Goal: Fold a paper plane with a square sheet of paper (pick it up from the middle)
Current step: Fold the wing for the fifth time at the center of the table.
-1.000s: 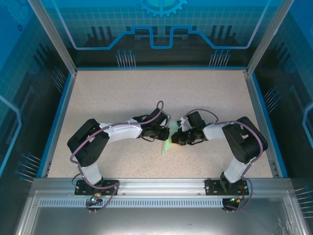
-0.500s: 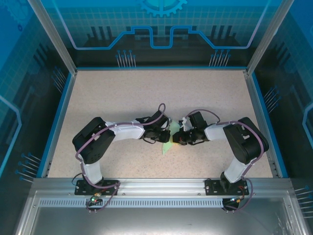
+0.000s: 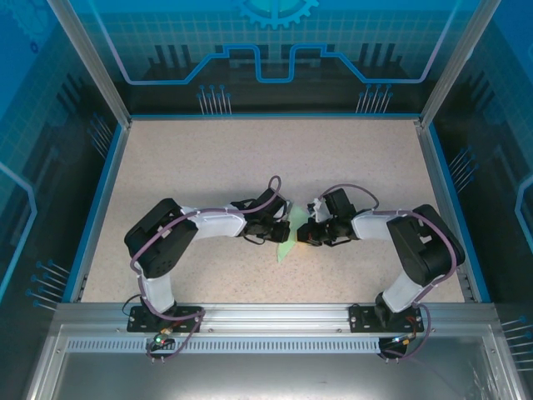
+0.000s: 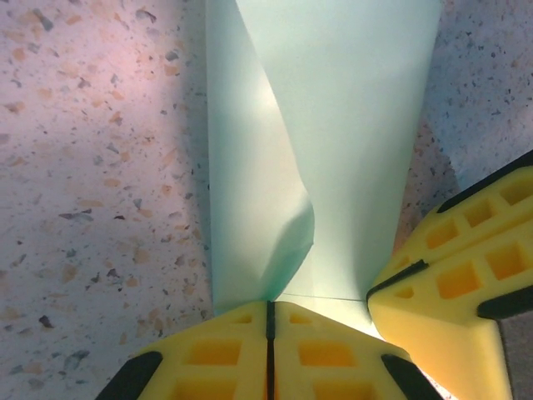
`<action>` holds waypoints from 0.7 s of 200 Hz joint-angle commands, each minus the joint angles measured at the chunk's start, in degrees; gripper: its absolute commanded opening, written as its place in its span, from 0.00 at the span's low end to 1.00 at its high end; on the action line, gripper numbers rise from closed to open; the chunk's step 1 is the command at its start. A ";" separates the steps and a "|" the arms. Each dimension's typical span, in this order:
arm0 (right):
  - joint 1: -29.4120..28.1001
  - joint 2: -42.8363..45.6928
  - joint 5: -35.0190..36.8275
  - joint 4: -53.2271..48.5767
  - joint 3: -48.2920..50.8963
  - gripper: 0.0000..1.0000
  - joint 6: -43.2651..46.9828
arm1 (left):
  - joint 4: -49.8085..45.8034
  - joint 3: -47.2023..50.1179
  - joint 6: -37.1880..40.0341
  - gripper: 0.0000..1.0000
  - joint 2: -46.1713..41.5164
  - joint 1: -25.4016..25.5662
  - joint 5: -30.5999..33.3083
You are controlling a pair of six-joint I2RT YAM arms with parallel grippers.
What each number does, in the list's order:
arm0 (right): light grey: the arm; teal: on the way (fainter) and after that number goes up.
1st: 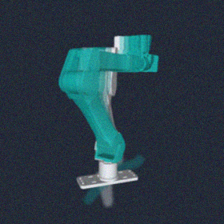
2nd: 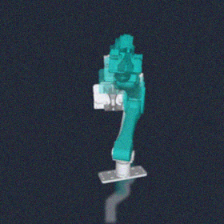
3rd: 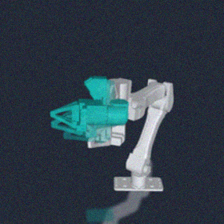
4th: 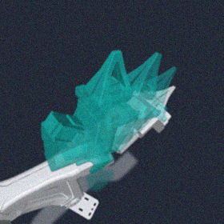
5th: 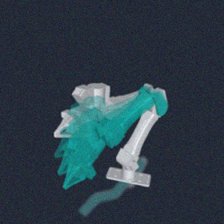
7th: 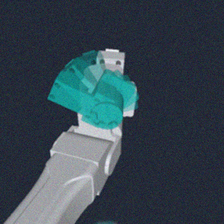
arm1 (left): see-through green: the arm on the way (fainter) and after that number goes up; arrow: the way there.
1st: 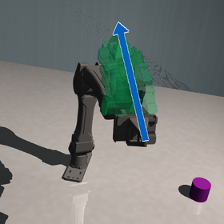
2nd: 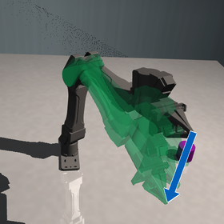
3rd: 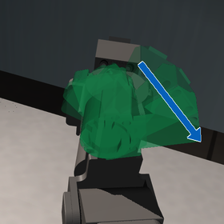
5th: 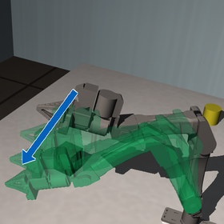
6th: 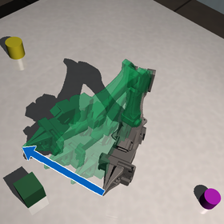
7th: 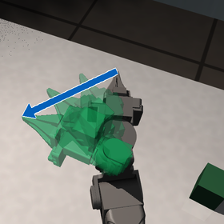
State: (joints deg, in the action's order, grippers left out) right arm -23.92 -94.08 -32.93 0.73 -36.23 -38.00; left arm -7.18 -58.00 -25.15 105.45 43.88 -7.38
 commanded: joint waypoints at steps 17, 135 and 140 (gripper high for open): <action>0.90 -0.78 1.02 -2.84 -1.83 0.08 2.04 | 0.01 0.28 -0.69 0.09 0.90 -0.54 -1.80; 0.59 -3.39 3.13 -4.69 -2.00 0.08 4.07 | 0.74 -1.84 -2.76 0.09 0.54 -0.50 -4.69; 0.60 -3.39 3.28 -4.73 -2.00 0.08 4.15 | 0.63 -1.98 -2.80 0.09 0.46 -0.53 -4.86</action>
State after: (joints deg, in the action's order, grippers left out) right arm -23.86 -96.03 -31.90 -0.95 -37.80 -35.46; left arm -7.01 -58.04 -27.03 105.45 43.59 -9.72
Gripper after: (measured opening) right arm 0.086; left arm 0.088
